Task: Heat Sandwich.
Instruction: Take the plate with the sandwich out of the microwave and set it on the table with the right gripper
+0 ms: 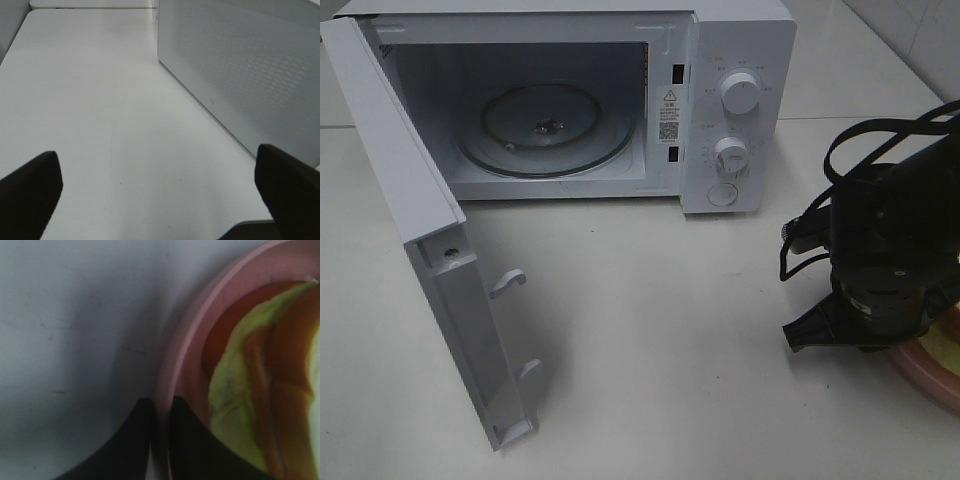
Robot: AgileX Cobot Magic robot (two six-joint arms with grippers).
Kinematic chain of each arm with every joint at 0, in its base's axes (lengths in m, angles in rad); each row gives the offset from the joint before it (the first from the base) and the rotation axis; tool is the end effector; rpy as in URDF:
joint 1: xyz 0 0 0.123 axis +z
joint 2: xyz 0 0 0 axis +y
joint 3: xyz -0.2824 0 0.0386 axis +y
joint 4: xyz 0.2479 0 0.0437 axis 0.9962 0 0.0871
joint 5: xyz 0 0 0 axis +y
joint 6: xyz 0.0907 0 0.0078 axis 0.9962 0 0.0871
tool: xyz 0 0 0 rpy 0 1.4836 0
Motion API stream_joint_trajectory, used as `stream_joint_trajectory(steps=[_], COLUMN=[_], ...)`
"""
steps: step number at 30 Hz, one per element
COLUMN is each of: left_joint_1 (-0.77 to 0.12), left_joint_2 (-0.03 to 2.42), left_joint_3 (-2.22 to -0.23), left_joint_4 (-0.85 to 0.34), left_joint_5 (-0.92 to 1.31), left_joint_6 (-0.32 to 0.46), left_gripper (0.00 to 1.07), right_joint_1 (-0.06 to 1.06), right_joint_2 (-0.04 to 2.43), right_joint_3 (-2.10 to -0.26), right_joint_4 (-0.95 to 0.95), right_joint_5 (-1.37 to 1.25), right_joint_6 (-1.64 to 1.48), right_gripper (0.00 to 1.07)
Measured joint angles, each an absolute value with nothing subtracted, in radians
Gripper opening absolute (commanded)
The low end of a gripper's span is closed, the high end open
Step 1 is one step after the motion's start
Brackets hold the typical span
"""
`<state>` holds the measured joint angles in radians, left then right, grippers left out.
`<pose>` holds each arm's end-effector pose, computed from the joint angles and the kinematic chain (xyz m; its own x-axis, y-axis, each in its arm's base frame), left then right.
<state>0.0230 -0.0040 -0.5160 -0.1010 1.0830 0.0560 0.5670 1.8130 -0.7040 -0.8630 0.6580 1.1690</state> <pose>-0.0083 -0.0083 0.2801 -0.4556 -0.0020 -0.8902 0.0602 0.9976 -0.0330 0.2433 0.1047 0.1051 -0.9483 -0.1732 -0.2659 -0.0591 0.9197 -0.3881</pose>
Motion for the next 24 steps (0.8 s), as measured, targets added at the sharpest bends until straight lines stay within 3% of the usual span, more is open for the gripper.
stream_joint_trajectory(steps=[2,5,9,24], left_joint_1=[0.023,0.023,0.023,0.023], left_joint_2=[-0.004,-0.004,-0.004,-0.004], left_joint_3=[-0.516,-0.516,-0.516,-0.516], left_joint_4=[-0.101,-0.101,-0.101,-0.101], left_joint_5=[1.083,1.083,1.083,1.083], left_joint_6=[0.056,0.056,0.056,0.056], left_gripper=[0.98,0.98,0.98,0.98], right_joint_1=[0.567,0.567,0.567,0.565], right_joint_2=[1.813,1.813,1.805,1.607], right_joint_3=[-0.704,-0.705,-0.707,-0.706], right_joint_4=[-0.863,-0.856,-0.832,-0.617], right_joint_5=[0.658,0.661,0.661,0.662], right_joint_6=[1.180,1.180,1.159,0.747], right_gripper=[0.19,0.38,0.47,0.71])
